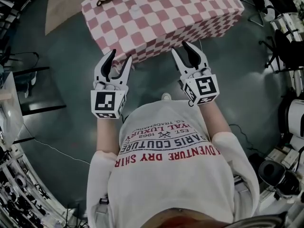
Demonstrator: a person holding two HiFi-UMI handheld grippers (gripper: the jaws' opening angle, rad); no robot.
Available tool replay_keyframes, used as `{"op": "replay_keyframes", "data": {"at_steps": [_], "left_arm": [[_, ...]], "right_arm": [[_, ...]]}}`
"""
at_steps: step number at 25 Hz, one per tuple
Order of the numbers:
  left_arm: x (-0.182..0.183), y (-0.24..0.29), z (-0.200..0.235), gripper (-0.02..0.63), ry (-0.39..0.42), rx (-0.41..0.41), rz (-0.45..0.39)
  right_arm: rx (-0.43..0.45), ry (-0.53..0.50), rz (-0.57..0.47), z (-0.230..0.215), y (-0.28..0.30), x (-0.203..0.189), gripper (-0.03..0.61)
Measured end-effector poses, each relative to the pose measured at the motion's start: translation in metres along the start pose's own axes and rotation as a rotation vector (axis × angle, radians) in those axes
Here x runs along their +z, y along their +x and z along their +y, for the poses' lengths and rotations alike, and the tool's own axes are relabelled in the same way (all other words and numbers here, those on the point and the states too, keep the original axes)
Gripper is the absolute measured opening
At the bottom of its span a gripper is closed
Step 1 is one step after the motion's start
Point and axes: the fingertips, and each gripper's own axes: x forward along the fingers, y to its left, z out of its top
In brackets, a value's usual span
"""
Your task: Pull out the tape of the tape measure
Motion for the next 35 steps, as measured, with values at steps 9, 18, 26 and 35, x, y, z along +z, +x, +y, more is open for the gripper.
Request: {"op": "replay_keyframes", "data": {"at_steps": [9,18,26,35], "left_arm": [[-0.013,0.072,-0.003,0.209,-0.019,0.067,0.102],[-0.047,0.165,0.044,0.221,-0.058,0.061,0.174],[-0.095,0.251,0.102,0.23,-0.084,0.028,0.321],[-0.174,0.316,0.126,0.262,-0.073,-0.064,0.549]], "right_arm": [[0.091,0.006,0.049,-0.068,0.046,-0.006,0.176],[0.139,-0.009,0.132,-0.107,0.136,-0.027,0.176],[0.179,0.003,0.23,-0.135,0.243,-0.044,0.176],[0.213,0.011,0.359,-0.148,0.31,-0.088,0.176]]}}
